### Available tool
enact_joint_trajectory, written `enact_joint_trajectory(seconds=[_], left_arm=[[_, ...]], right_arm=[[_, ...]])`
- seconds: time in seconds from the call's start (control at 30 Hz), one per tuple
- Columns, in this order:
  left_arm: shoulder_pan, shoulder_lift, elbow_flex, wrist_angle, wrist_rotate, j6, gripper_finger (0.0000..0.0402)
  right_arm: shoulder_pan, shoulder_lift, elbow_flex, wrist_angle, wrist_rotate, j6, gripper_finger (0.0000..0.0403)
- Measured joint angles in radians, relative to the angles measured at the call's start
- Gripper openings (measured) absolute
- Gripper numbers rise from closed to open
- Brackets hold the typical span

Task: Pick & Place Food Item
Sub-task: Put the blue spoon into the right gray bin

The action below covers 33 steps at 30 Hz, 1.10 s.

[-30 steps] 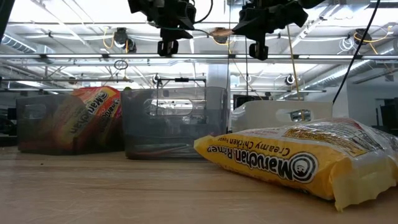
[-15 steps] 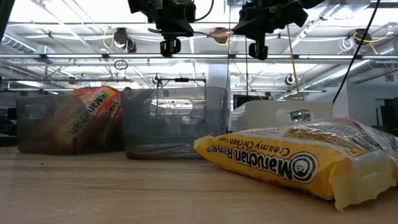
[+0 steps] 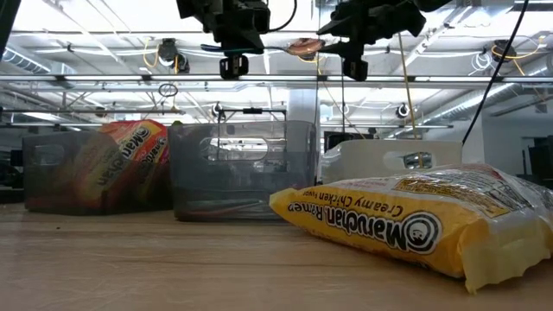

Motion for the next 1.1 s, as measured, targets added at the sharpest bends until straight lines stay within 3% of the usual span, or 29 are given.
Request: enact_joint_trajectory(seconds=[0.27, 0.43, 0.57, 0.67, 0.9, 1.1], left_arm=[[0.0, -0.001, 0.0, -0.179, 0.0, 0.026, 0.001], [0.0, -0.042, -0.001, -0.314, -0.007, 0.047, 0.0006], [0.004, -0.116, -0.001, -0.324, -0.049, 0.015, 0.001], [0.019, -0.195, -0.001, -0.308, -0.063, -0.025, 0.0006], [0.026, -0.396, -0.023, -0.2, -0.239, -0.183, 0.0006], [-0.054, -0.583, -0.25, 0.121, -0.35, -0.385, 0.0009]], right_arm=[[-0.033, 0.0, 0.0, 0.014, 0.0, 0.011, 0.0181], [-0.052, 0.0, 0.0, 0.014, 0.002, -0.019, 0.0189], [-0.058, 0.0, 0.0, 0.013, 0.005, -0.04, 0.0184], [-0.059, 0.0, 0.0, 0.013, 0.005, -0.053, 0.0179], [-0.059, 0.0, 0.0, 0.013, 0.005, -0.07, 0.0176], [-0.059, 0.0, 0.0, 0.013, 0.005, -0.076, 0.0176]])
